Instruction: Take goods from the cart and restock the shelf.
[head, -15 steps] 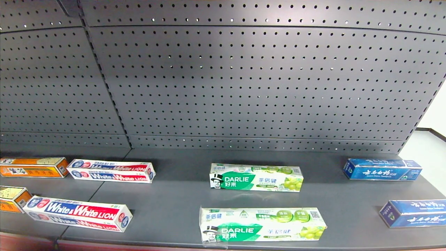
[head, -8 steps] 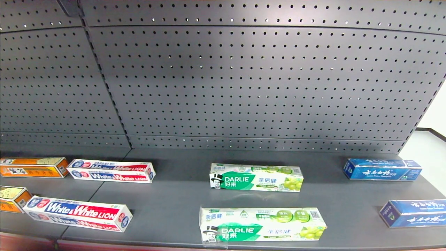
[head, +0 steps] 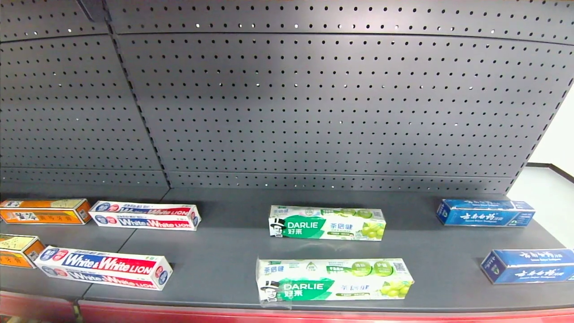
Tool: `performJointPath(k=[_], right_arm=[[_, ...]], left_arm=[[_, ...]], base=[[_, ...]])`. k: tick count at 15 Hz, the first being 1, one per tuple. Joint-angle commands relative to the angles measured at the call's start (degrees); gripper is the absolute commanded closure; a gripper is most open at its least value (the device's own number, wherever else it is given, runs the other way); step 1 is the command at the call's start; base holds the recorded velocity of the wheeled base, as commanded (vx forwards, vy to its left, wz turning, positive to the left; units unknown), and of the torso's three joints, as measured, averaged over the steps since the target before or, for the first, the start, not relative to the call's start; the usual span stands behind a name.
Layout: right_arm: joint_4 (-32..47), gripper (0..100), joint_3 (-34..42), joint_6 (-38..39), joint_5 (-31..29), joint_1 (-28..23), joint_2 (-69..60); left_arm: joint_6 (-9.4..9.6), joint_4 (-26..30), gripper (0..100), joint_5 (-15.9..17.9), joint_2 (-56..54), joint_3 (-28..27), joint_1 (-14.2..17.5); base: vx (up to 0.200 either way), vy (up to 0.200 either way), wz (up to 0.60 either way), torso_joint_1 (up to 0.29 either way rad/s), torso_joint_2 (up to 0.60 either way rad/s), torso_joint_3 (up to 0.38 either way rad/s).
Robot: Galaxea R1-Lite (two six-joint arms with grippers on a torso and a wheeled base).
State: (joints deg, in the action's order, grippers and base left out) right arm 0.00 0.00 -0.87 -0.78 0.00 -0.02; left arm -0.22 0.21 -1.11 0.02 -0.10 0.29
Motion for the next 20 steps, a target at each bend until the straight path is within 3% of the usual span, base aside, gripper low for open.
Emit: performJointPath(k=[1, 20], right_arm=[[0.0, 0, 0.0, 0.0, 0.0, 0.0, 0.0], [0.0, 0, 0.0, 0.0, 0.0, -0.1, 0.0]], left_arm=[[-0.04, 0.0, 0, 0.0, 0.0, 0.0, 0.0], [0.04, 0.0, 0, 0.0, 0.0, 0.0, 0.1]], base=[[0.000, 0.000, 0.00, 0.000, 0.00, 0.000], [0.000, 0.000, 0.00, 0.000, 0.00, 0.000]])
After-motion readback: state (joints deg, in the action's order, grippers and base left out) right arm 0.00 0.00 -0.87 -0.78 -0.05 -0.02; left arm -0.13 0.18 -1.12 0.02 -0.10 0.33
